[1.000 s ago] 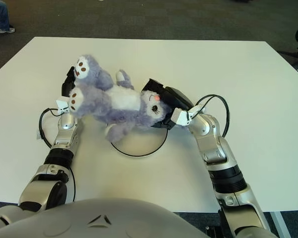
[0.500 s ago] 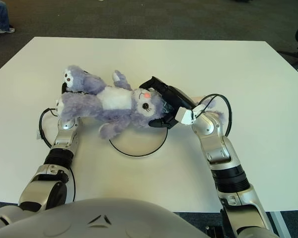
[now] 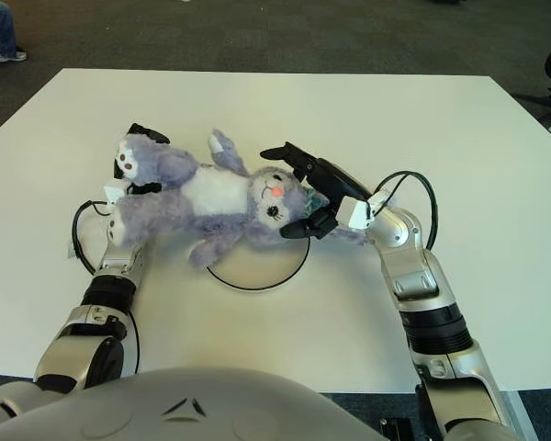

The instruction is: Put the doll into the plate.

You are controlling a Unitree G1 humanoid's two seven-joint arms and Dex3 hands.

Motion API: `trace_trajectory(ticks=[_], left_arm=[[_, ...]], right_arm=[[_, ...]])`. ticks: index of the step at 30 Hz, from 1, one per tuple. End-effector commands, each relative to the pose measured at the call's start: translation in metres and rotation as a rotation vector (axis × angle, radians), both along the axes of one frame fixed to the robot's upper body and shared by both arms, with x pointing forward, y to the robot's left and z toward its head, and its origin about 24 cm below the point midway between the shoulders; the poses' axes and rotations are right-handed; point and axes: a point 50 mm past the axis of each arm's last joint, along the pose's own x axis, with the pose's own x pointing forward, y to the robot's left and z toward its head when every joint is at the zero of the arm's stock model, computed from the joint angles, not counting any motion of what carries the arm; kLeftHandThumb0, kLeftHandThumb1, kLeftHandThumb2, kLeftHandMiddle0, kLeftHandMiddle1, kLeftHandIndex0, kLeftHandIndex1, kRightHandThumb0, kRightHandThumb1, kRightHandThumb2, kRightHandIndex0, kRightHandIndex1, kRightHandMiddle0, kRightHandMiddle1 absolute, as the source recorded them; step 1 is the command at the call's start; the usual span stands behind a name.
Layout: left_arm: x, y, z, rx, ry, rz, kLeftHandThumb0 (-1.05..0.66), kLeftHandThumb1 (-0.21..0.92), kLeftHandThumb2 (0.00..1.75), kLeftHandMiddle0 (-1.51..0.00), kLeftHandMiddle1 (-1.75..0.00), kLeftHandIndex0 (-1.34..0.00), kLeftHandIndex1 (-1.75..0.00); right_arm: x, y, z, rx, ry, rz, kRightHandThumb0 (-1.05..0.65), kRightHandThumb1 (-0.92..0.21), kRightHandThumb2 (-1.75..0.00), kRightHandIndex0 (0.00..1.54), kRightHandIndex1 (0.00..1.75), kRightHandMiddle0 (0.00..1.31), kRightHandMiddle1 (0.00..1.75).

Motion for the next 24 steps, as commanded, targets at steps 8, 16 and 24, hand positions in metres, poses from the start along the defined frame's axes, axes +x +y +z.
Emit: trace_trajectory(ticks=[8, 16, 24], left_arm=[[-0.023, -0.006, -0.043, -0.017, 0.178, -0.004, -0.43, 0.49, 1.10, -1.18, -1.75, -0.48, -1.75], [-0.023, -0.006, -0.043, -0.024, 0.176, 0.000, -0.43, 0.49, 1.10, -1.19, -1.75, -0.47, -1.75], [-0.023, -0.007, -0.042, -0.019, 0.179, -0.002, -0.43, 0.48, 1.10, -1.20, -1.75, -0.48, -1.75]], right_arm=[[0.004, -0.005, 0.009, -0.013, -0.030, 0.048, -0.80, -0.50, -0.58, 0.42, 1.75, 0.00, 0.23], [0.006, -0.011, 0.009, -0.023, -0.007, 0.080, -0.72, -0.46, -0.60, 0.58, 1.75, 0.00, 0.08], [0.008, -0.013, 0.012, 0.004, -0.011, 0.102, -0.72, -0.45, -0.64, 0.63, 1.75, 0.00, 0.00]])
